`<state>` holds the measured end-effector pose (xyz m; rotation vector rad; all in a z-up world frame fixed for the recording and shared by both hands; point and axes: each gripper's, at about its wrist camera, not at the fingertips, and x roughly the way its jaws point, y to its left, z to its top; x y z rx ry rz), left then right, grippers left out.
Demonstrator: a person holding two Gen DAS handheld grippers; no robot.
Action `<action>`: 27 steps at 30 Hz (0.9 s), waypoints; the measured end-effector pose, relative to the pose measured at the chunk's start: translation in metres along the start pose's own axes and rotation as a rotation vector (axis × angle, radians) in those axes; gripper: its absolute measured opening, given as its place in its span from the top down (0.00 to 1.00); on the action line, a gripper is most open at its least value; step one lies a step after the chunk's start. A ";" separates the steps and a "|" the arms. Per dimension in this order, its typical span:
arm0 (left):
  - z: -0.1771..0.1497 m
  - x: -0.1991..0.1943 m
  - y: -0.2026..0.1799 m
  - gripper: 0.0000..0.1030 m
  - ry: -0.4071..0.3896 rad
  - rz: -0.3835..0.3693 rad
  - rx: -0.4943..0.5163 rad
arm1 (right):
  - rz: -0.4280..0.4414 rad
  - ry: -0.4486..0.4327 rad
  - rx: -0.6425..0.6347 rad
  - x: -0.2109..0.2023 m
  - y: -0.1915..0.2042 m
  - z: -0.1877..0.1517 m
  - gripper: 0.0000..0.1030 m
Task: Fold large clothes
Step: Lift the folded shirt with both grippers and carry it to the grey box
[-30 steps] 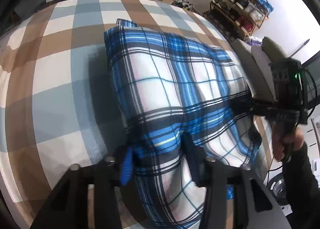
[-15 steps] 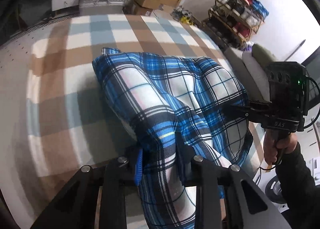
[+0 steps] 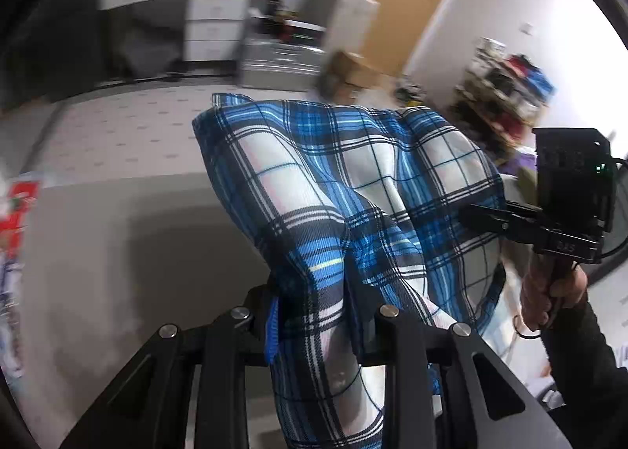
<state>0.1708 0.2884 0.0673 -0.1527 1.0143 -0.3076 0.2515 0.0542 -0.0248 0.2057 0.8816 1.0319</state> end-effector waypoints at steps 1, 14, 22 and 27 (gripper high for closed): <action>-0.001 -0.012 0.023 0.79 -0.004 0.048 -0.031 | 0.030 0.010 -0.007 0.021 0.013 0.008 0.79; -0.101 0.038 0.210 0.63 0.083 0.230 -0.400 | 0.004 0.376 -0.101 0.238 0.072 -0.037 0.64; -0.092 -0.001 0.122 0.61 -0.086 0.217 -0.154 | -0.142 0.184 -0.401 0.191 0.106 0.005 0.59; -0.138 0.094 0.096 0.61 0.099 0.130 -0.136 | -0.253 0.309 -0.447 0.273 0.103 0.003 0.72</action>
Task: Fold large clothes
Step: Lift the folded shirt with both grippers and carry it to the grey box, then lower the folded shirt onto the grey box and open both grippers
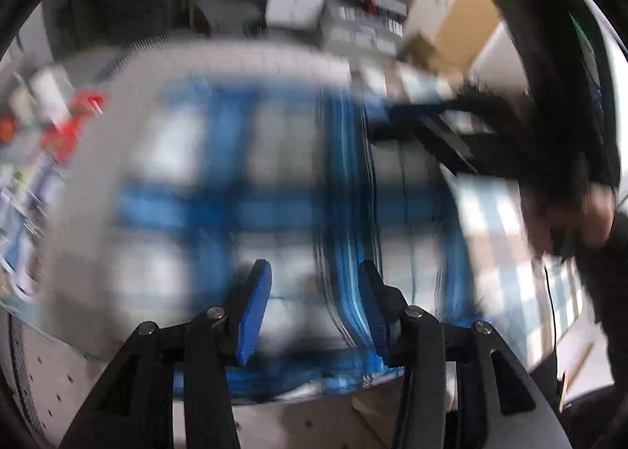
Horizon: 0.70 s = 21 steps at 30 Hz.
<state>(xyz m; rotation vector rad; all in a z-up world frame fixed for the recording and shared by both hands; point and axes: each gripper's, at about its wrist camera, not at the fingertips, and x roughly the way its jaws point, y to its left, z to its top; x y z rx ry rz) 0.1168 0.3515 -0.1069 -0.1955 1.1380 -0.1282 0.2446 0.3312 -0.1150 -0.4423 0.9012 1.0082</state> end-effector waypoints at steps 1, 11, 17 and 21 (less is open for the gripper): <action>-0.009 0.013 -0.003 0.62 -0.003 0.025 0.006 | -0.019 0.053 0.008 0.014 -0.007 -0.006 0.77; -0.032 0.017 -0.050 0.55 -0.120 0.025 0.043 | -0.058 -0.012 -0.019 -0.010 -0.024 -0.054 0.75; -0.034 0.038 -0.066 0.54 -0.111 0.135 0.022 | 0.077 -0.067 0.141 -0.024 -0.049 -0.074 0.74; -0.049 0.001 -0.104 0.54 -0.263 0.128 0.037 | 0.121 -0.221 0.230 -0.078 -0.066 -0.115 0.68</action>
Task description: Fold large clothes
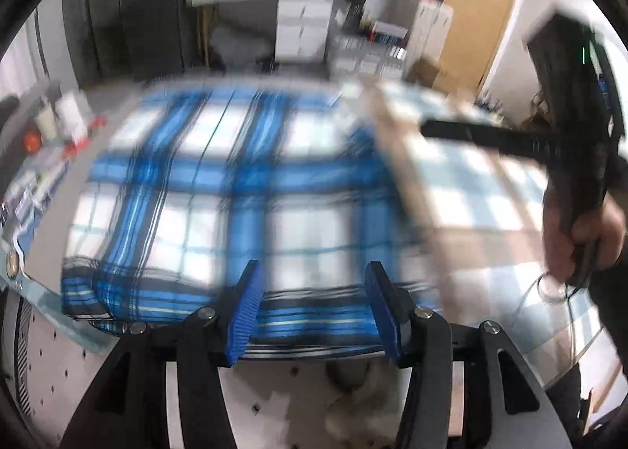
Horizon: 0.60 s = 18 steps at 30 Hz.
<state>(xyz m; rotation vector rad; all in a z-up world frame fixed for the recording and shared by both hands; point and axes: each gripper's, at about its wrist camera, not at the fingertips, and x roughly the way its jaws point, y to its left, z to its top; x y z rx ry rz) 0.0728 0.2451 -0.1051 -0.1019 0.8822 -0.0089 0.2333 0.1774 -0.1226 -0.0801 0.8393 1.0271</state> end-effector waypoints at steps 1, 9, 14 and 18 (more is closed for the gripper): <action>0.000 -0.007 -0.013 0.47 -0.038 0.031 0.017 | -0.011 -0.050 0.028 -0.024 -0.008 -0.011 0.62; 0.018 -0.026 -0.105 0.19 -0.267 0.056 0.112 | -0.310 -0.379 0.099 -0.206 -0.042 -0.106 0.05; 0.017 -0.010 -0.151 0.01 -0.320 0.069 0.142 | -0.506 -0.509 0.192 -0.282 -0.073 -0.165 0.00; 0.023 0.005 -0.173 0.01 -0.290 0.072 0.149 | -0.622 -0.487 0.251 -0.312 -0.110 -0.199 0.00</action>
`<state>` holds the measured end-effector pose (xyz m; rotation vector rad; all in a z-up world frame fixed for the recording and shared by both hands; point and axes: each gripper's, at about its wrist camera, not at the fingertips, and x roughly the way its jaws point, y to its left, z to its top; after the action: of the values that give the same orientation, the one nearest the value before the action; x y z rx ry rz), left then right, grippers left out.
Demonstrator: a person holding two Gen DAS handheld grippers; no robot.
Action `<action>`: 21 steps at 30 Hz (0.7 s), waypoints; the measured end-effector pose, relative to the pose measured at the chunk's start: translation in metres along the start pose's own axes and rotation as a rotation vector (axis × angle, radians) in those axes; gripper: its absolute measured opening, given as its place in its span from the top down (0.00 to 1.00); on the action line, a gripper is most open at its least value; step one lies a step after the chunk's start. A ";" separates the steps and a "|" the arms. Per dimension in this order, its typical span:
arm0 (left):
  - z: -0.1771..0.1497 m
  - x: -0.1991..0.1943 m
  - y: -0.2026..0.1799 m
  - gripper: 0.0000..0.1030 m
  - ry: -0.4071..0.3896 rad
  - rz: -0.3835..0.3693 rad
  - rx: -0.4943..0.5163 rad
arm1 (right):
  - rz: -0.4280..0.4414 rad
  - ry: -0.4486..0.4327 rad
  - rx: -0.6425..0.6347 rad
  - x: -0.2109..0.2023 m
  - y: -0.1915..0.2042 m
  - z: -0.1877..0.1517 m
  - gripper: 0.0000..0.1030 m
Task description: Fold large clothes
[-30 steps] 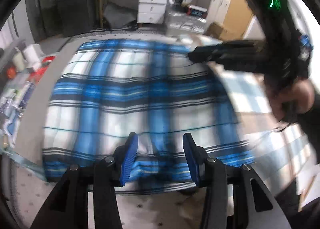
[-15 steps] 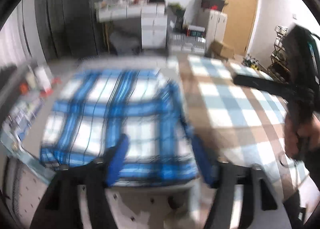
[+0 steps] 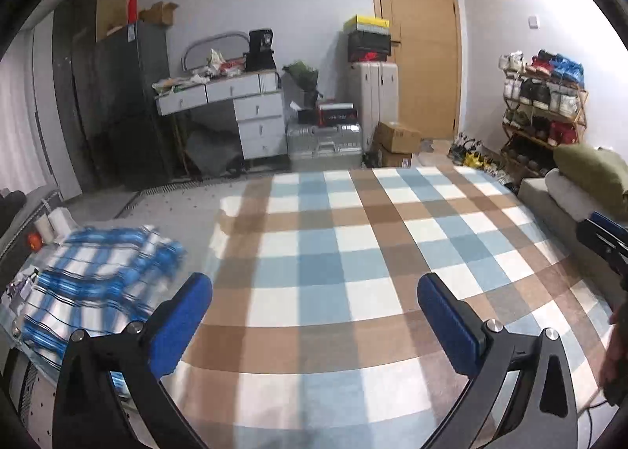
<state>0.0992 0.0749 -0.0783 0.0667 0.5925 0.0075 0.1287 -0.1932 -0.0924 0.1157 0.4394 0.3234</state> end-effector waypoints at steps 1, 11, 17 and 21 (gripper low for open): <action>-0.001 0.002 -0.007 0.01 0.005 0.003 0.008 | -0.035 0.016 0.003 0.001 -0.013 -0.004 0.00; -0.029 0.066 0.005 0.01 0.161 0.055 -0.065 | -0.184 0.066 0.035 0.012 -0.087 -0.051 0.00; -0.031 0.020 0.036 0.01 0.068 0.187 -0.161 | 0.049 0.030 0.017 0.018 -0.042 -0.038 0.00; -0.028 -0.028 0.066 0.01 -0.007 0.342 -0.203 | 0.326 0.039 -0.103 0.034 0.050 -0.023 0.00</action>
<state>0.0612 0.1417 -0.0812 -0.0300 0.5647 0.3982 0.1336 -0.1340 -0.1177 0.0799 0.4416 0.6692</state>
